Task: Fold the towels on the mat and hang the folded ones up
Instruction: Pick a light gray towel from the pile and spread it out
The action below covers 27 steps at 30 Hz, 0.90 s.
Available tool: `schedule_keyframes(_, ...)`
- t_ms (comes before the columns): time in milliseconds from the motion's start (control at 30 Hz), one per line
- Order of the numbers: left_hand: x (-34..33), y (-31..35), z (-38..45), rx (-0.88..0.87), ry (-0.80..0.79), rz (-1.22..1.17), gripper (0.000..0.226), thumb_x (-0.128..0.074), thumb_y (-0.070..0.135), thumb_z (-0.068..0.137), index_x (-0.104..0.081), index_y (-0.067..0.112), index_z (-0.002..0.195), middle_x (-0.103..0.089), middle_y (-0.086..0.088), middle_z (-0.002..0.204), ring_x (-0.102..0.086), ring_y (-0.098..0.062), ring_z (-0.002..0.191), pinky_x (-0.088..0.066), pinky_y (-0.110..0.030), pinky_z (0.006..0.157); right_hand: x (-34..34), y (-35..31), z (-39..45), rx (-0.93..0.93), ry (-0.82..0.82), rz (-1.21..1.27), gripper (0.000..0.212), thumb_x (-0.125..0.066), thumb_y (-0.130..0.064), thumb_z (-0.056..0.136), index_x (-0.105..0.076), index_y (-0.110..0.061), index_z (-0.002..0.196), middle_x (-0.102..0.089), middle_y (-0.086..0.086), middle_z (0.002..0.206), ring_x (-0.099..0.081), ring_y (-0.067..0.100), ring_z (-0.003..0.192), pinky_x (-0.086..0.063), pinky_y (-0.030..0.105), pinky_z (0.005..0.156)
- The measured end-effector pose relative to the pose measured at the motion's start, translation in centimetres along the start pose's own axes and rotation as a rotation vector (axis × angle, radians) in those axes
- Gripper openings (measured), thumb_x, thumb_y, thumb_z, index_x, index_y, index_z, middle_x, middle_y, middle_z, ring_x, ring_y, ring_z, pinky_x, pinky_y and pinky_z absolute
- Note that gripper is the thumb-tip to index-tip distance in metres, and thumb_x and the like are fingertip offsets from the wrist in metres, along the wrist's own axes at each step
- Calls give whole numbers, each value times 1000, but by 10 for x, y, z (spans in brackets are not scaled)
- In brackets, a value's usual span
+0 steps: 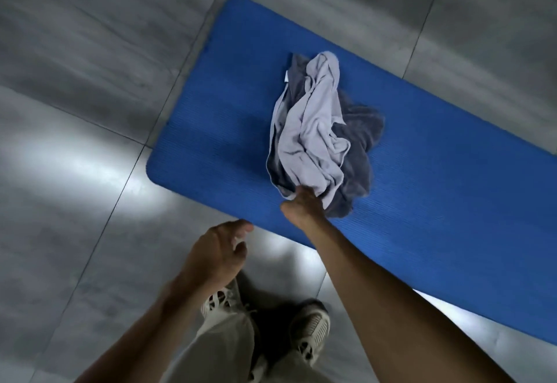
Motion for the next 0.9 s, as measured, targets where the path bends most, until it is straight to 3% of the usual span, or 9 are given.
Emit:
schedule_keyframes(167,23,47,-43,-2,23,-119,29,-58,20,84,-63,34,108,-67,8,108,-65,-6,98,-50,-28,93,56,-8,-87,62,-71,735,48,-58,-3,90,-52,-25,132,-50,-2,130,-55,5,86,-45,22,71)
schedule_keyframes(300,53,105,-94,-81,65,-153,30,-50,43,73,-53,48,102,-67,9,108,-64,0,95,-51,-27,92,122,-24,-191,196,-168,1096,51,-58,0,88,-61,-31,128,-61,-7,109,-58,8,98,-48,27,87)
schedule_keyframes(433,90,202,-151,-216,101,-86,30,-58,16,85,-61,30,112,-64,8,107,-60,4,92,-48,-13,85,208,-42,-300,332,-191,1406,62,-67,0,74,-61,-23,131,-64,2,92,-55,19,93,-44,35,84)
schedule_keyframes(500,113,252,-180,-260,156,-86,34,-61,4,87,-64,16,118,-62,7,104,-62,-5,90,-47,-8,79,256,-55,-356,419,-191,1477,64,-67,-3,70,-60,-19,132,-68,3,96,-58,19,90,-47,33,82)
schedule_keyframes(567,133,297,-208,-305,197,-88,40,-61,2,85,-62,18,122,-60,9,105,-61,-13,94,-51,-23,85,297,-68,-406,504,-180,1502,65,-70,-4,70,-59,-16,133,-64,0,128,-60,18,104,-48,33,88)
schedule_keyframes(633,153,341,-238,-395,244,-104,50,-62,5,83,-56,27,127,-56,15,110,-59,-15,101,-51,-32,88,332,-78,-454,575,-186,1510,67,-75,-9,68,-59,-13,133,-57,1,138,-59,17,109,-49,32,88)
schedule_keyframes(767,177,414,-288,-581,246,-74,69,-66,-1,80,-43,21,141,-42,24,127,-44,-10,119,-40,-28,98,380,-83,-540,694,-202,1531,66,-80,-15,67,-61,-6,129,-62,7,123,-59,18,101,-49,34,88)
schedule_keyframes(833,181,446,-310,-702,205,-6,59,-69,9,79,-51,18,135,-48,13,131,-46,-10,119,-40,-28,100,398,-81,-577,752,-207,1554,64,-80,-18,67,-63,-6,127,-65,7,109,-59,18,100,-46,36,89)
schedule_keyframes(900,177,465,-333,-760,80,-60,35,-69,20,81,-63,24,115,-60,19,115,-58,-3,105,-46,-22,90,411,-73,-604,779,-200,1595,62,-79,-18,68,-63,-6,127,-65,8,107,-58,19,101,-46,38,90)
Point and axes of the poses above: each hand's wrist, its own z-axis towards the middle knuckle, its own x-axis out of the back of the hand, y = z × x, the point moved 10 cm from there along z, towards the middle knuckle
